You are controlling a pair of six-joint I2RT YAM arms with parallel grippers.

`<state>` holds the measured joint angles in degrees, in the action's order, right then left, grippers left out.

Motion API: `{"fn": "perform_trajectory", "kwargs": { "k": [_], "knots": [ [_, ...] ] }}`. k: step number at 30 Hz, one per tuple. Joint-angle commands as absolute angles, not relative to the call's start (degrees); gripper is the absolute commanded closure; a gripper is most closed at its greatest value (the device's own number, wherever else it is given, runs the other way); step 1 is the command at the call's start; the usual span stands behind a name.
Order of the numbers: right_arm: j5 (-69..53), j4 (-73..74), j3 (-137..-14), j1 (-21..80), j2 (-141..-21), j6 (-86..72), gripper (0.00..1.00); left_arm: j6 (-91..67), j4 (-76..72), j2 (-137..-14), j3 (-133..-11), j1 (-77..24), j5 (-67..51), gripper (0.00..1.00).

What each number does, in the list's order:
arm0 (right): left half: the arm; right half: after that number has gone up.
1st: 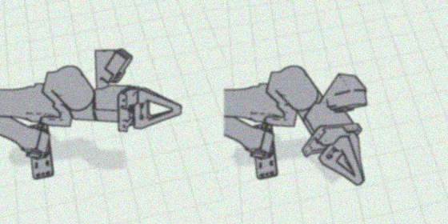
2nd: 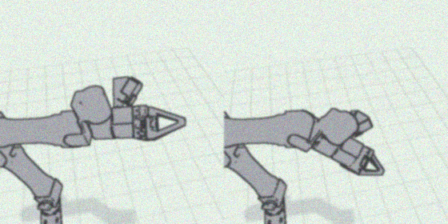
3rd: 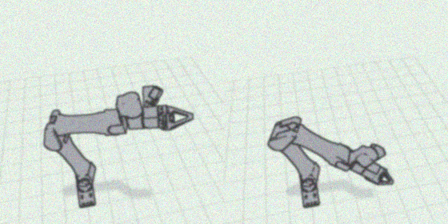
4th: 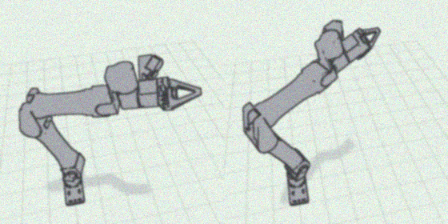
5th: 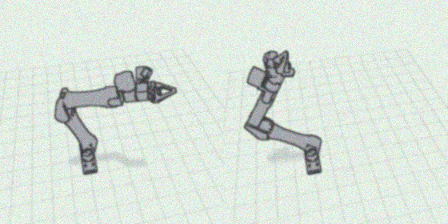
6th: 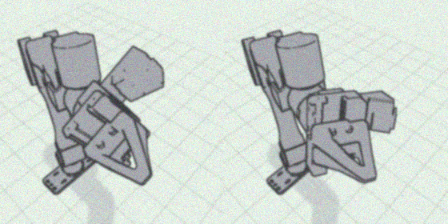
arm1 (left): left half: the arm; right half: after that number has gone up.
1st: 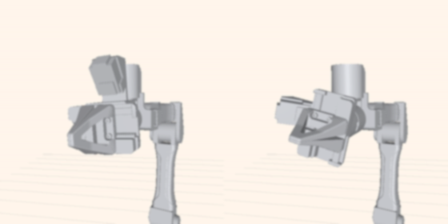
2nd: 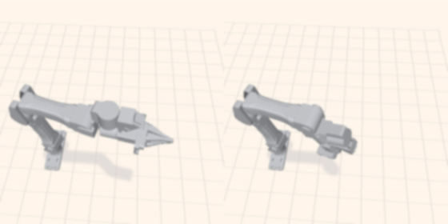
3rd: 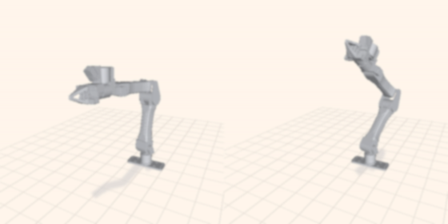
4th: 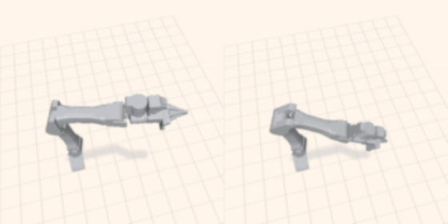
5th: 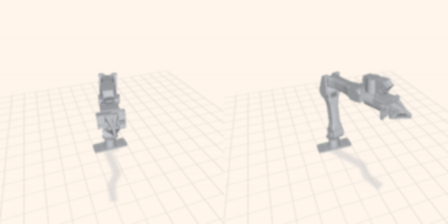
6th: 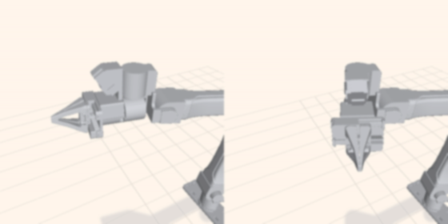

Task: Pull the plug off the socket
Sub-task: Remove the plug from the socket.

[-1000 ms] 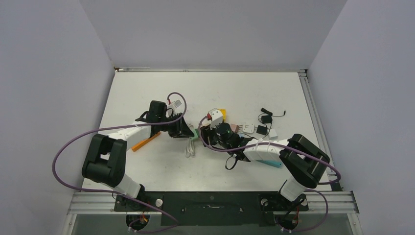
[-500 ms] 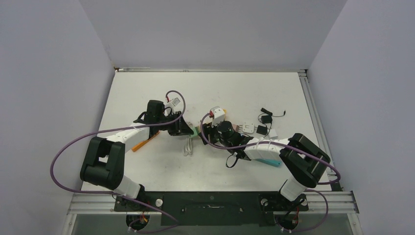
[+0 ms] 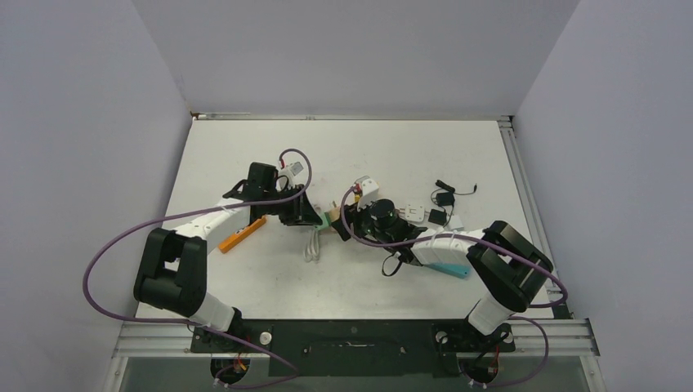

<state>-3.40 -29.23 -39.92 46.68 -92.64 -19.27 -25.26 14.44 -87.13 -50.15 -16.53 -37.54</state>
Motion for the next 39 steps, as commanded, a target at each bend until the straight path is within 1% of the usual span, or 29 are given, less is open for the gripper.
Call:
{"fn": "perform_trajectory", "kwargs": {
  "k": [1, 5, 12, 18, 24, 28, 29, 31, 35, 39],
  "knots": [
    [-6.6, -29.2, -37.8, 43.5, -92.0, -21.6, 0.95, -19.7, 18.8, -87.8, -52.5, -14.6, -25.6, 0.97],
    [-7.7, -29.7, -37.4, 42.8, -92.0, -22.1, 0.95, -20.2, 18.3, -88.9, -52.4, -14.1, -27.5, 0.97],
    [-3.7, -27.5, -38.3, 43.0, -92.4, -20.9, 0.95, -24.4, 8.6, -86.3, -49.7, -14.0, -40.0, 0.97],
    [3.8, -23.7, -40.3, 45.3, -93.6, -19.5, 0.95, -28.7, -1.8, -83.5, -47.2, -14.0, -48.8, 0.97],
    [12.3, -20.4, -42.5, 49.2, -94.8, -17.8, 0.95, -29.6, -3.6, -82.8, -46.8, -14.2, -50.2, 0.97],
    [13.7, -20.1, -42.6, 49.9, -94.8, -18.0, 0.95, -29.0, -2.8, -82.8, -46.9, -14.2, -48.8, 0.98],
    [13.5, -20.2, -42.4, 49.9, -94.6, -18.2, 0.95, -27.9, -1.3, -82.8, -47.4, -14.2, -47.1, 0.98],
    [12.5, -20.8, -42.0, 49.5, -94.1, -18.5, 0.95, -24.4, 7.0, -83.0, -49.0, -14.2, -41.9, 0.98],
    [6.2, -24.1, -39.7, 47.2, -92.4, -20.1, 0.95, -20.9, 14.8, -84.2, -51.1, -14.0, -30.1, 1.00],
    [3.0, -26.0, -38.4, 45.8, -91.2, -20.8, 0.95, -19.7, 18.5, -85.5, -52.5, -13.9, -25.4, 1.00]
  ]
}}
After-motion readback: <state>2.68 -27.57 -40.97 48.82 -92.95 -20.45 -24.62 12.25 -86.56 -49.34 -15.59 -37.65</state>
